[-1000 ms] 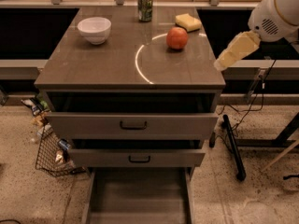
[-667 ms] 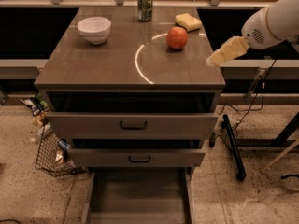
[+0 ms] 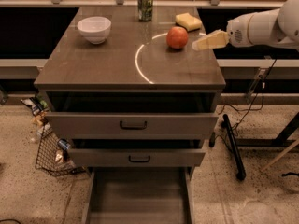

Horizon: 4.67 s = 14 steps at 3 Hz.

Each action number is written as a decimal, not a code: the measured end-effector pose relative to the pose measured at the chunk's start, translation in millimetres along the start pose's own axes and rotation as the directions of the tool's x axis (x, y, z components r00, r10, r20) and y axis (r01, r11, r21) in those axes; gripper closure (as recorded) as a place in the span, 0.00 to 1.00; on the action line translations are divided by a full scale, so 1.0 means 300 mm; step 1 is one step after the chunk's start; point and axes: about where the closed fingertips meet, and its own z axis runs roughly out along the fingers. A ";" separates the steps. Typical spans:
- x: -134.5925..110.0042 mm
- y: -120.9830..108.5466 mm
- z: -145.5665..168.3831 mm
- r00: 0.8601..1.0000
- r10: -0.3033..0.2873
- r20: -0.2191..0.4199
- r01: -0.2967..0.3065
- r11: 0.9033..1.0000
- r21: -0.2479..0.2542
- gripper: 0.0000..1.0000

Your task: Place apple into bottom drawer

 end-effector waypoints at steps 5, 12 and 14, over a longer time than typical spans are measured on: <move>-0.169 0.078 0.395 0.987 -0.016 0.157 0.048 0.979 -0.198 0.00; -0.173 0.287 0.127 0.964 -0.078 0.255 0.139 0.963 -0.229 1.00; -0.137 0.436 0.034 0.977 -0.104 0.186 0.149 0.957 -0.249 1.00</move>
Offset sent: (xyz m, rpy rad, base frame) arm 0.0995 0.0557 0.0052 0.1014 -0.1216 0.1721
